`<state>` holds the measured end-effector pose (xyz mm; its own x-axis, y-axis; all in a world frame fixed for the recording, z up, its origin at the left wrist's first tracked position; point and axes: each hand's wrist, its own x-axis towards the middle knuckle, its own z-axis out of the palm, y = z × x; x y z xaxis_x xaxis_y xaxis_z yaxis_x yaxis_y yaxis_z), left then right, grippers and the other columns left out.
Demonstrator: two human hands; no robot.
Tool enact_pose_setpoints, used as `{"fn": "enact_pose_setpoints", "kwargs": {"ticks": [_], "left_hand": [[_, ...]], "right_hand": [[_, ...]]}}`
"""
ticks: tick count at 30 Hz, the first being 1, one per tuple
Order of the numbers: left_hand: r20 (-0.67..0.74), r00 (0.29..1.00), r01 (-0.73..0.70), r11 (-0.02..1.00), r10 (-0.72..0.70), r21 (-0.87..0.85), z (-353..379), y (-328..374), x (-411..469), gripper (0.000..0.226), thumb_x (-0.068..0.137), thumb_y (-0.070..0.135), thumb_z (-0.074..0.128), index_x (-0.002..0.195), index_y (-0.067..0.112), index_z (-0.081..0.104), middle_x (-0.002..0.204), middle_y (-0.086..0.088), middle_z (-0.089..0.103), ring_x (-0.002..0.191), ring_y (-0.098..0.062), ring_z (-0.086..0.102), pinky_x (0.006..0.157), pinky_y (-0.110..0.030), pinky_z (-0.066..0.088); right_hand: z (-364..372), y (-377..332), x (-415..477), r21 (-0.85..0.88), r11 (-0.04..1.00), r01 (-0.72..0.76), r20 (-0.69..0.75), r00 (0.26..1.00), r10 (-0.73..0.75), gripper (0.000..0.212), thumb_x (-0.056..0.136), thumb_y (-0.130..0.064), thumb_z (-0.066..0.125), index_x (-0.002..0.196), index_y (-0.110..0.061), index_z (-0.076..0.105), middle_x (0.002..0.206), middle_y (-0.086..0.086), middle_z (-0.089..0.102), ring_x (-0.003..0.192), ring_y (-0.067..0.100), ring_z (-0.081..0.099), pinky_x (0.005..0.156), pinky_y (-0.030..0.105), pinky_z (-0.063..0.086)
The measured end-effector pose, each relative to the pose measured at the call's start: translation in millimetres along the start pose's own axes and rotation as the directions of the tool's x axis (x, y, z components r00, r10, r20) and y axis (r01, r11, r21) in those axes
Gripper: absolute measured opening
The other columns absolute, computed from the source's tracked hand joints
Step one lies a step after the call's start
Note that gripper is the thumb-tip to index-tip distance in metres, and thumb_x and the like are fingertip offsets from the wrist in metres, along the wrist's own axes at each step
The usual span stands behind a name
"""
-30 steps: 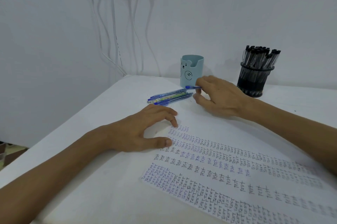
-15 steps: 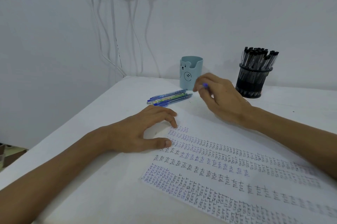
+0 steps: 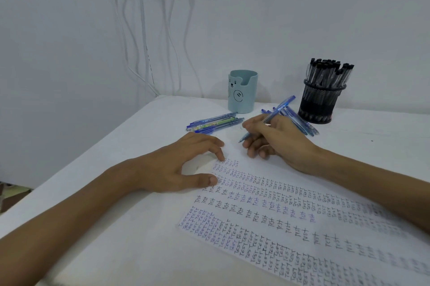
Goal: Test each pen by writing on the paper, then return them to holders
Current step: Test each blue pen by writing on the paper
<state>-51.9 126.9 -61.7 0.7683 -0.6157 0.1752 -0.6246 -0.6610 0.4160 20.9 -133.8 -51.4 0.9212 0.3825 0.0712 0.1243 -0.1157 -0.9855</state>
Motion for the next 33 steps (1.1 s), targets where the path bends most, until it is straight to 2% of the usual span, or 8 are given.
{"fn": "enact_pose_setpoints", "kwargs": {"ticks": [5, 10, 13, 18, 27, 31, 33], "left_hand": [[0.001, 1.000, 0.005, 1.000, -0.005, -0.005, -0.5, 0.1, 0.7, 0.041, 0.097, 0.046, 0.067, 0.134, 0.034, 0.058, 0.152, 0.019, 0.042, 0.150, -0.007, 0.029, 0.119, -0.018, 0.025], [0.001, 1.000, 0.004, 1.000, -0.004, 0.004, -0.6, 0.0, 0.7, 0.040, 0.097, 0.044, 0.068, 0.134, 0.034, 0.058, 0.152, 0.019, 0.042, 0.150, -0.005, 0.029, 0.119, -0.015, 0.023], [0.005, 1.000, 0.005, 1.000, -0.005, 0.001, -0.4, -0.1, 1.0, 0.041, 0.096, 0.045, 0.068, 0.134, 0.034, 0.057, 0.152, 0.019, 0.042, 0.150, -0.007, 0.030, 0.119, -0.018, 0.025], [0.008, 1.000, 0.011, 1.000, -0.011, -0.002, -0.6, -0.8, 0.7, 0.041, 0.096, 0.046, 0.067, 0.134, 0.034, 0.058, 0.152, 0.021, 0.042, 0.150, -0.009, 0.031, 0.120, -0.022, 0.026], [0.016, 1.000, 0.016, 1.000, -0.015, -0.002, -0.8, -0.5, 1.4, 0.041, 0.096, 0.046, 0.068, 0.134, 0.035, 0.057, 0.153, 0.019, 0.042, 0.150, -0.009, 0.030, 0.120, -0.021, 0.025], [0.015, 1.000, 0.018, 1.000, -0.017, -0.005, -0.4, -1.2, 1.1, 0.042, 0.096, 0.046, 0.068, 0.135, 0.033, 0.058, 0.153, 0.018, 0.043, 0.150, -0.010, 0.030, 0.120, -0.022, 0.026], [0.014, 1.000, 0.014, 1.000, -0.014, -0.004, -0.2, -1.4, 1.3, 0.043, 0.096, 0.046, 0.067, 0.135, 0.033, 0.058, 0.153, 0.018, 0.043, 0.150, -0.010, 0.031, 0.120, -0.022, 0.026]], "right_hand": [[5.5, 0.1, -9.9, -0.152, 0.988, 0.039, 0.102, 0.995, -0.023, 0.019, 0.095, -0.007, 0.062, 0.095, 0.012, 0.062, 0.075, 0.018, 0.071, 0.054, 0.022, 0.057, 0.041, 0.025, 0.037], [7.1, 3.0, -19.9, -0.241, 0.957, 0.162, 0.198, 0.974, -0.115, 0.012, 0.092, -0.002, 0.065, 0.082, 0.006, 0.065, 0.064, 0.014, 0.067, 0.050, 0.015, 0.049, 0.050, 0.023, 0.041], [6.5, 4.6, -20.3, -0.275, 0.940, 0.204, 0.201, 0.968, -0.151, 0.010, 0.087, -0.002, 0.067, 0.078, 0.000, 0.066, 0.061, 0.014, 0.065, 0.054, 0.016, 0.052, 0.056, 0.024, 0.043], [7.0, 5.0, -20.9, -0.277, 0.937, 0.212, 0.200, 0.967, -0.160, 0.010, 0.088, 0.000, 0.067, 0.077, 0.000, 0.067, 0.059, 0.009, 0.065, 0.053, 0.013, 0.053, 0.056, 0.022, 0.043], [7.8, 3.1, -21.9, -0.288, 0.931, 0.224, 0.209, 0.964, -0.167, 0.011, 0.088, 0.000, 0.067, 0.077, -0.001, 0.068, 0.062, 0.013, 0.066, 0.057, 0.015, 0.055, 0.061, 0.028, 0.047], [8.5, 3.0, -19.9, -0.295, 0.932, 0.213, 0.182, 0.970, -0.164, 0.010, 0.088, -0.003, 0.067, 0.077, 0.000, 0.067, 0.063, 0.016, 0.067, 0.059, 0.020, 0.055, 0.064, 0.035, 0.047], [8.8, 2.5, -19.7, -0.298, 0.933, 0.203, 0.189, 0.970, -0.151, 0.011, 0.088, -0.003, 0.067, 0.078, 0.001, 0.067, 0.061, 0.013, 0.066, 0.058, 0.018, 0.053, 0.061, 0.030, 0.044]]}}
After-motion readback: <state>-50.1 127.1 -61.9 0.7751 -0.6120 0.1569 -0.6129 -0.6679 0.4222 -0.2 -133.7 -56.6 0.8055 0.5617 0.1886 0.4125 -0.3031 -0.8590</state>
